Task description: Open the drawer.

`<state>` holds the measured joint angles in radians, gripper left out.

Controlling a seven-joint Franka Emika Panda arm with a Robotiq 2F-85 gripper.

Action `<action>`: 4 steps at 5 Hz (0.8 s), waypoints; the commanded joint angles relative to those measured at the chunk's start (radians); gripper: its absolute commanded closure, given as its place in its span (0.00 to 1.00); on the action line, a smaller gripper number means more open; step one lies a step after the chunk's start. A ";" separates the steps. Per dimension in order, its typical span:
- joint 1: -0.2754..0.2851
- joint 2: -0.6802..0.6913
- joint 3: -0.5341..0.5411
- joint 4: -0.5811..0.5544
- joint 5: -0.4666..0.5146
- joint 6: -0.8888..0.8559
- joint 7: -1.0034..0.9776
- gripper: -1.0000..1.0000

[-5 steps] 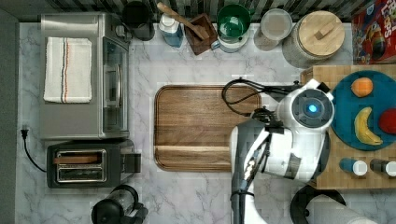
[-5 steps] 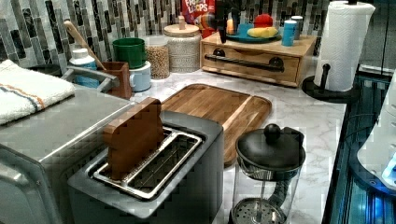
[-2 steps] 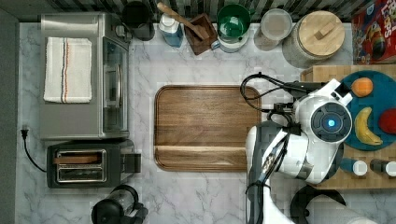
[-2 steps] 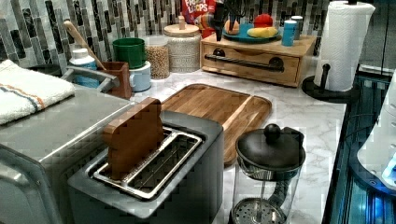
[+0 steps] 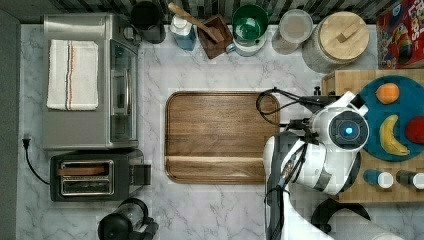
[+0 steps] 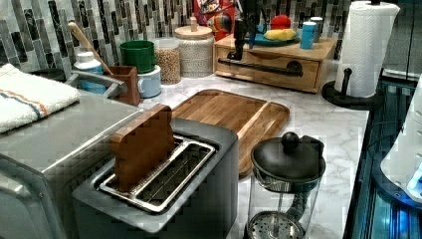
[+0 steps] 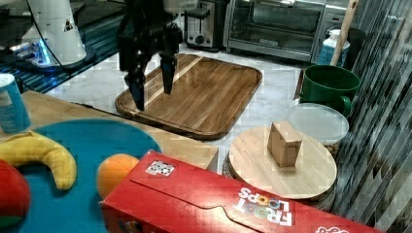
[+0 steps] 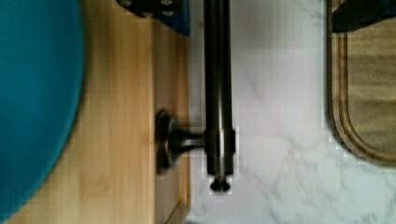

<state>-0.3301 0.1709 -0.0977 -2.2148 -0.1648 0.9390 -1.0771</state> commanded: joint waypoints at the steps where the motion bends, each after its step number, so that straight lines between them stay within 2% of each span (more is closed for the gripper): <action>1: -0.001 0.069 -0.032 -0.049 -0.010 0.198 0.035 0.00; 2: 0.001 0.077 -0.018 -0.044 0.002 0.198 0.046 0.00; 4: 0.041 0.068 0.003 -0.029 -0.002 0.148 0.092 0.00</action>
<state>-0.3450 0.2678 -0.1220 -2.2891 -0.1626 1.0508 -1.0576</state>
